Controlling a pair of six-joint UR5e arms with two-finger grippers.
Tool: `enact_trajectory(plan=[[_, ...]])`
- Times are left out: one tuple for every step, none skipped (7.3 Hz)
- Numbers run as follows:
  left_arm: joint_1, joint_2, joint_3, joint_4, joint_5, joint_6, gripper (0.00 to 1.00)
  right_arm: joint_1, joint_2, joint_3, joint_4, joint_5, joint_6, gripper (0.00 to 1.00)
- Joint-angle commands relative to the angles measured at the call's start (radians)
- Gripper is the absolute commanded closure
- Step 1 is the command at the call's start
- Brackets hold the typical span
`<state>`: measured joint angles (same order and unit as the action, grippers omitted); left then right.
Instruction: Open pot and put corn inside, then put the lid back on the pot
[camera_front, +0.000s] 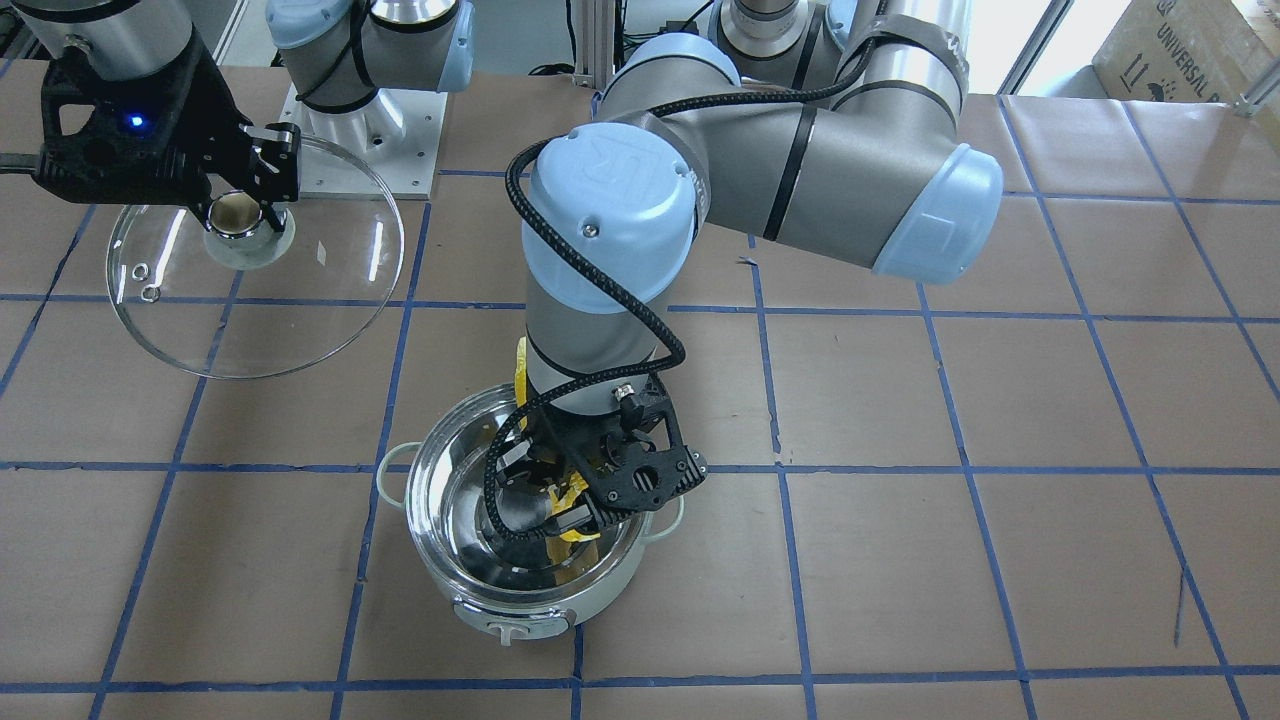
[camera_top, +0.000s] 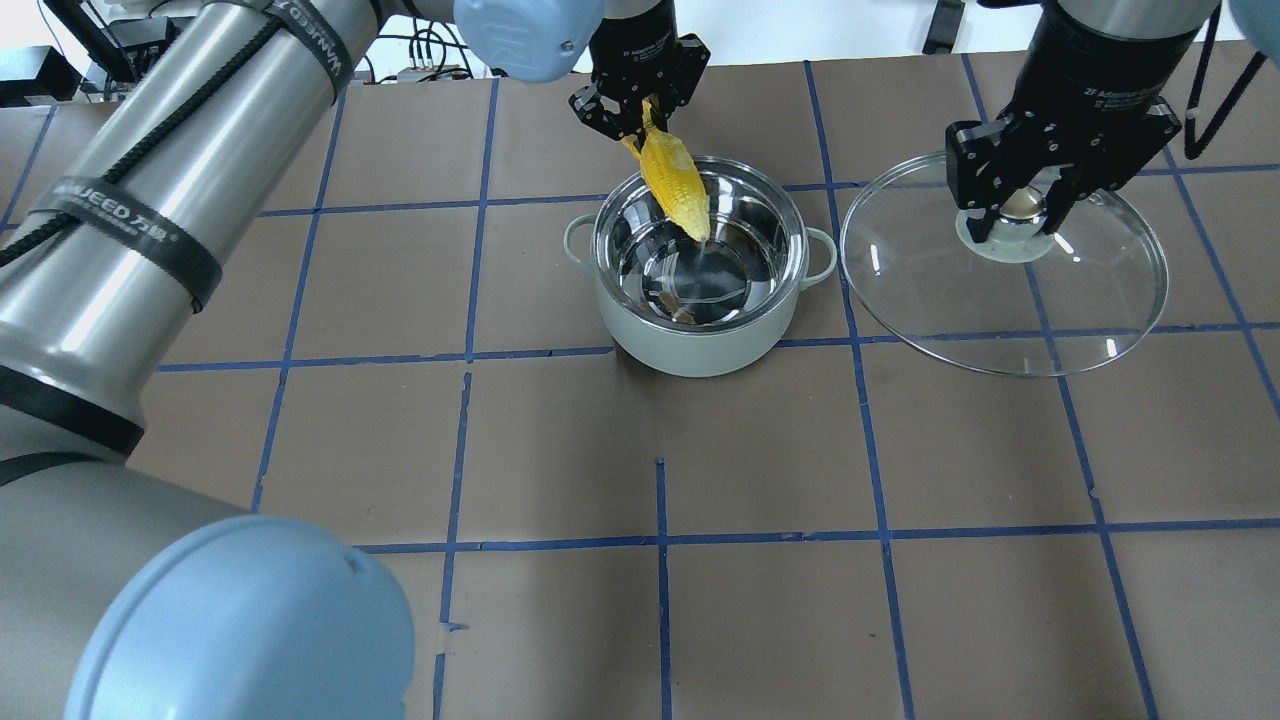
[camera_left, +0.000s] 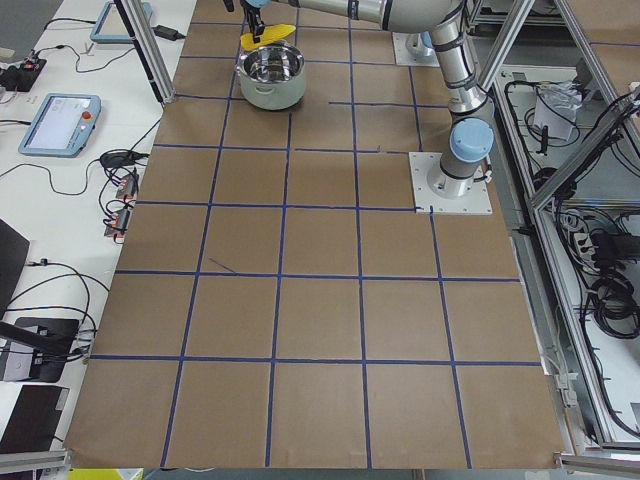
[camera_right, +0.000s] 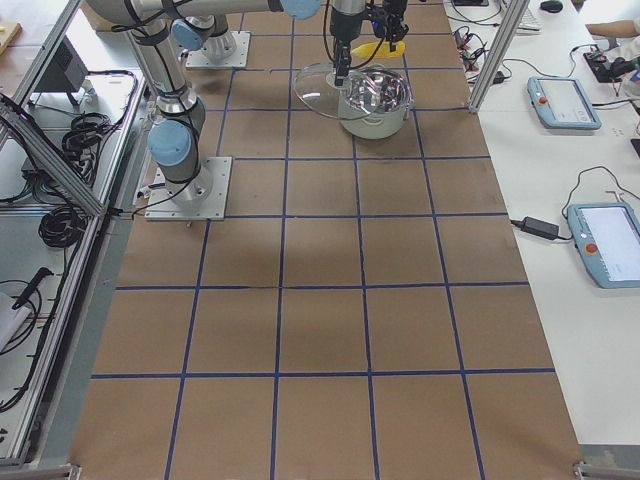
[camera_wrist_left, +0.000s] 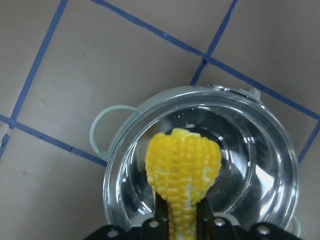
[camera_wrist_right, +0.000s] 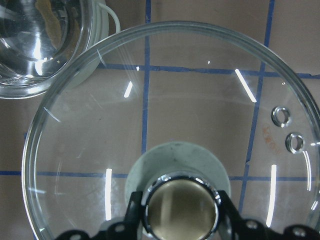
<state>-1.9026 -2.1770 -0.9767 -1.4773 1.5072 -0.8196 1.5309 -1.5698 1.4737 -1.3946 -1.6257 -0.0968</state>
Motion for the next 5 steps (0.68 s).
enact_trajectory(plan=[[-0.01, -0.029, 0.024, 0.0, -0.019, -0.05, 0.09, 0.005, -0.041, 0.022, -0.003, 0.001, 0.002, 0.71], [-0.015, -0.026, 0.02, -0.001, -0.019, -0.052, 0.01, 0.005, -0.047, 0.039, -0.036, -0.002, 0.002, 0.71], [-0.015, -0.024, 0.018, -0.003, -0.016, -0.049, 0.01, 0.005, -0.042, 0.048, -0.128, -0.009, -0.006, 0.71], [-0.015, -0.011, 0.007, -0.006, -0.013, -0.036, 0.02, 0.005, -0.042, 0.056, -0.156, -0.01, -0.004, 0.71], [-0.015, -0.003, 0.004, -0.012, -0.009, -0.004, 0.04, 0.005, -0.045, 0.065, -0.159, -0.008, -0.004, 0.71]])
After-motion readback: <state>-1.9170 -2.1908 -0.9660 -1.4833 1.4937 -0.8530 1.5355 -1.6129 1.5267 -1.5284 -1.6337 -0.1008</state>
